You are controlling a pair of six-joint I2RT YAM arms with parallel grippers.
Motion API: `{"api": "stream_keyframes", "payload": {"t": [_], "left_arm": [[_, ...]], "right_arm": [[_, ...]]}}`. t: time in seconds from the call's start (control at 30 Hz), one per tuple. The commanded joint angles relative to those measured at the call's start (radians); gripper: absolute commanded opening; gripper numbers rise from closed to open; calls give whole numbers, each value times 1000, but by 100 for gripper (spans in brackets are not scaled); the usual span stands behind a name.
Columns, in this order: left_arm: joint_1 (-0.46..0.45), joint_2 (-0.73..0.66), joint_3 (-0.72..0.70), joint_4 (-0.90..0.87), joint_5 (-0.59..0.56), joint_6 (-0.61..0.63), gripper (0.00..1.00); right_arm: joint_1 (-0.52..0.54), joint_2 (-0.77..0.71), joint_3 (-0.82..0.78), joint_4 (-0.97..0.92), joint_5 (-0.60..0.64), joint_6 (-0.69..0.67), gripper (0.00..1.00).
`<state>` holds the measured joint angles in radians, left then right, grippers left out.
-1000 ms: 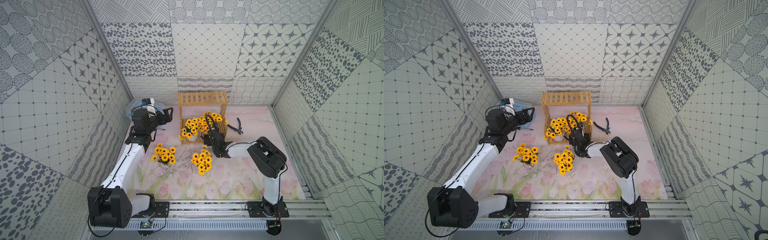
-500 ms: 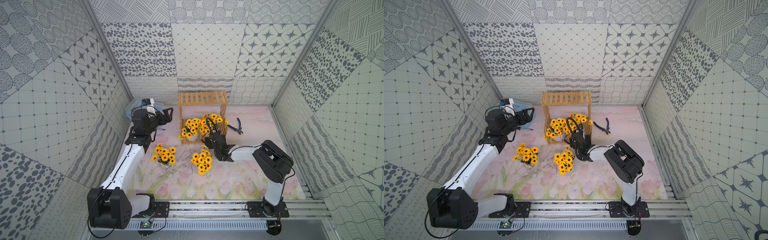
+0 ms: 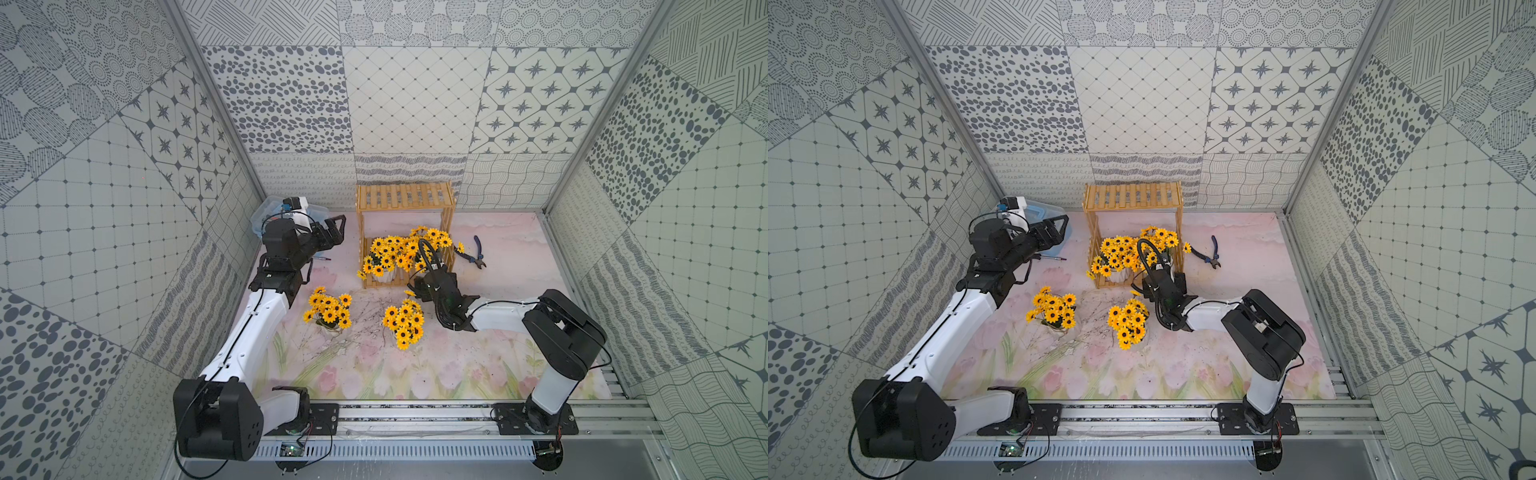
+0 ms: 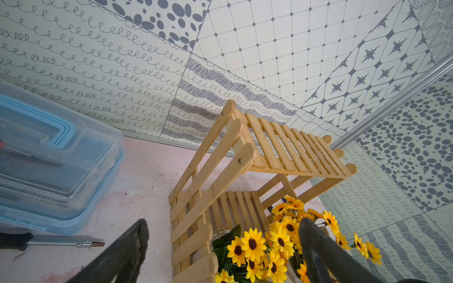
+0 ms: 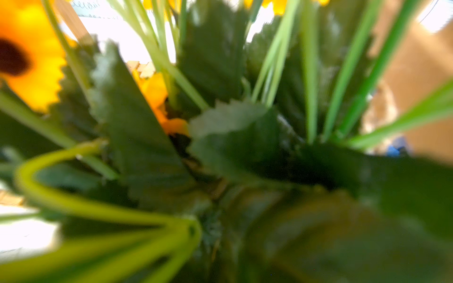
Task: Take the sunflower pots off the shelves
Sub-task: Pick up the sunflower pot from the shelf.
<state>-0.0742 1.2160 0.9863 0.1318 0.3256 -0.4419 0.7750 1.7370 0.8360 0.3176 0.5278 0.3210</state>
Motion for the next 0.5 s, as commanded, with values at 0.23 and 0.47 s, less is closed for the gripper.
{"api": "stream_keyframes", "payload": {"t": [0.23,0.47], "left_arm": [[7,-10,7,85,7,-15,96],[9,-4,10,88,19,-22,96]], "right_arm": [[7,-149,-72,68,62,37,0],[10,-280,-166,-30,103,115,0]]}}
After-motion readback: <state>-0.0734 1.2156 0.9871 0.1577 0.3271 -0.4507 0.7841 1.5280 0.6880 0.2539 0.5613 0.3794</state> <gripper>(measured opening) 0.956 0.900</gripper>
